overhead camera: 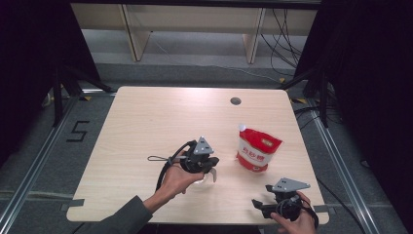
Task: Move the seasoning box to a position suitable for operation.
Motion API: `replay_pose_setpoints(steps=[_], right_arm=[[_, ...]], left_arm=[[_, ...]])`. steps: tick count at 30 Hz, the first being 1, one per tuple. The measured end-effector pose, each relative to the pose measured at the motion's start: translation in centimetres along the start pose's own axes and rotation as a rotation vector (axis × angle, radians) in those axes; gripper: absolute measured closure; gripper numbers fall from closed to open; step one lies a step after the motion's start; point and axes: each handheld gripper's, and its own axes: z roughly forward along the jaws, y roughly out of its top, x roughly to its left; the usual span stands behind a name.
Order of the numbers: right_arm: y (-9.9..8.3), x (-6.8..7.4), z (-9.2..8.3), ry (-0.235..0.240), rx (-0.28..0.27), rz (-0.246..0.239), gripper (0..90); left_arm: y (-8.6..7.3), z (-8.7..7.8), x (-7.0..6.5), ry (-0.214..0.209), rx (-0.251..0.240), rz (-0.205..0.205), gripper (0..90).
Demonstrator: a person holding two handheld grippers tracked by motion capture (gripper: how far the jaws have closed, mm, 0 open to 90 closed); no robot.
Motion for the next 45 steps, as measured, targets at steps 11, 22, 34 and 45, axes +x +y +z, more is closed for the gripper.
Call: replay_pose_setpoints(steps=[11,22,34,45], right_arm=[[0.0,0.1,0.1,0.001,0.002,0.011,24.6],[0.0,0.0,0.0,0.000,-0.002,-0.003,24.6],[0.0,0.0,0.0,-0.002,-0.007,0.008,24.7],[0.0,-0.1,0.0,0.004,-0.007,0.010,24.7]], left_arm=[[-0.1,-0.6,-0.9,-0.033,0.037,0.050,88.5],[-0.8,-1.9,-2.1,-0.061,0.091,0.142,87.3],[-2.4,-3.2,-2.7,-0.089,0.112,0.197,87.6],[-3.6,-4.5,-3.1,-0.081,0.083,0.214,86.3]])
